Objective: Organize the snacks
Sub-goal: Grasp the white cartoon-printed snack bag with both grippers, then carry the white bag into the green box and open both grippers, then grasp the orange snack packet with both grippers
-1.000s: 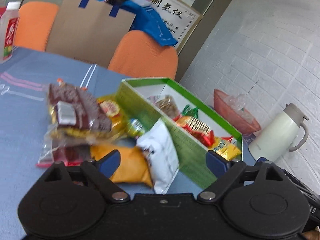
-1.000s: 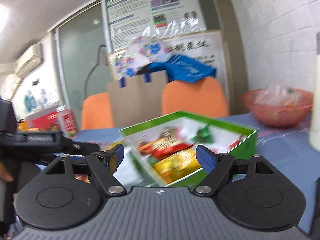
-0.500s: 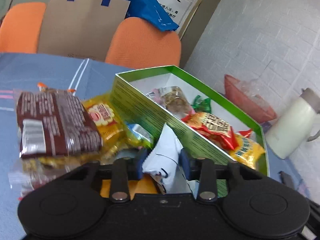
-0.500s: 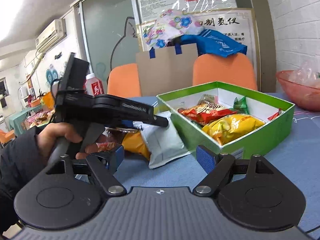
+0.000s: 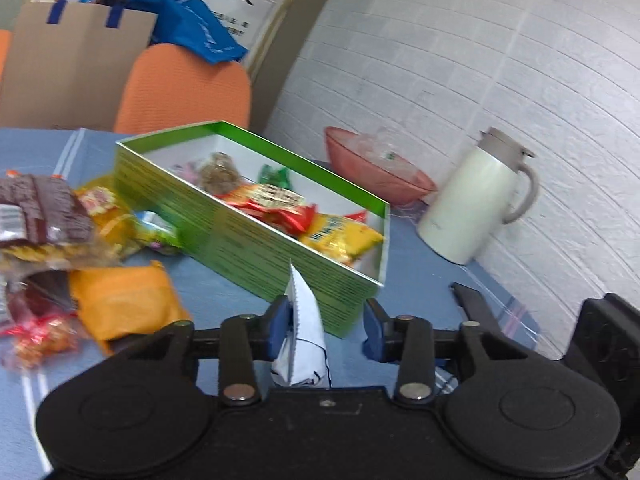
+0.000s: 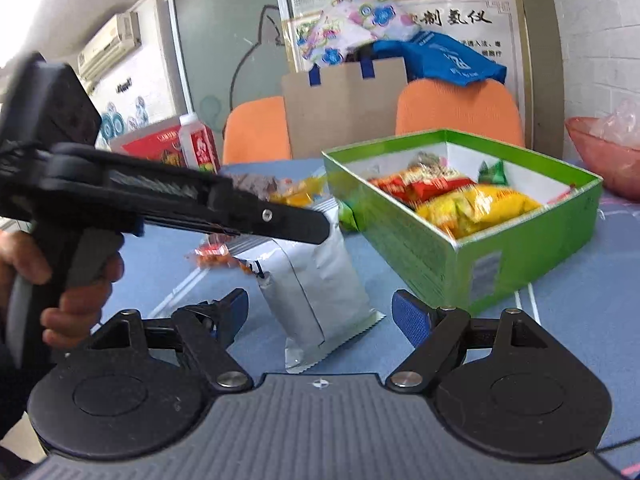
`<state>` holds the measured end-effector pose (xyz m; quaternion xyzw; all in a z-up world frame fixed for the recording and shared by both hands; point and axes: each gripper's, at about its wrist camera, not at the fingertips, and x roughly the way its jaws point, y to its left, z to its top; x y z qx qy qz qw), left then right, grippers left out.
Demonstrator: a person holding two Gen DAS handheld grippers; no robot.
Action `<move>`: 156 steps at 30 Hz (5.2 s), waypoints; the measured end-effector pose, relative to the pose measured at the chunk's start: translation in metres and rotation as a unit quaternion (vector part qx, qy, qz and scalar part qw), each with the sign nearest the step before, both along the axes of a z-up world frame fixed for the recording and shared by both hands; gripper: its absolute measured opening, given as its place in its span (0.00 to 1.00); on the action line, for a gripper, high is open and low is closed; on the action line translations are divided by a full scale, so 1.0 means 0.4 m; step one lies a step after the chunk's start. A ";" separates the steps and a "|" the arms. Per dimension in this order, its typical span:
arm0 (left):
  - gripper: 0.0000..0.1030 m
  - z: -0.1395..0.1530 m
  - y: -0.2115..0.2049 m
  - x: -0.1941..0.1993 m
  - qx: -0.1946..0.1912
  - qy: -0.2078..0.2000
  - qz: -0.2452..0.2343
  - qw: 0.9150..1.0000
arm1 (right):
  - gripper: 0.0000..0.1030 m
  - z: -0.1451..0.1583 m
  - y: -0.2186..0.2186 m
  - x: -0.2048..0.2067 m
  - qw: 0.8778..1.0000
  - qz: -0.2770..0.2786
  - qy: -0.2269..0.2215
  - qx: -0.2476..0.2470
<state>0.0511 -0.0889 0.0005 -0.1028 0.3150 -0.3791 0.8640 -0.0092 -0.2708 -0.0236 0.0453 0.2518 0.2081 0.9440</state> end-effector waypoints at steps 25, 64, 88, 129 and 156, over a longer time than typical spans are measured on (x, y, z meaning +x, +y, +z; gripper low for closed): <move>1.00 -0.038 0.072 0.003 -0.049 0.058 0.027 0.997 | 1.00 -0.060 -0.051 0.017 0.997 -0.036 0.054 0.035; 0.59 0.073 -0.039 0.043 -0.034 -0.013 -0.013 0.999 | 0.74 0.083 -0.044 -0.010 0.996 -0.040 -0.077 -0.012; 1.00 0.035 -0.252 0.321 -0.009 0.008 0.006 1.000 | 0.94 0.025 -0.215 0.276 0.984 -0.147 -0.087 -0.045; 1.00 -0.026 0.393 -0.061 -0.052 0.055 0.231 0.970 | 1.00 -0.022 0.245 0.313 0.970 0.199 -0.015 -0.136; 0.49 -0.118 0.208 0.098 -0.048 0.132 0.130 0.981 | 0.97 -0.050 0.150 0.174 0.993 0.099 0.054 -0.027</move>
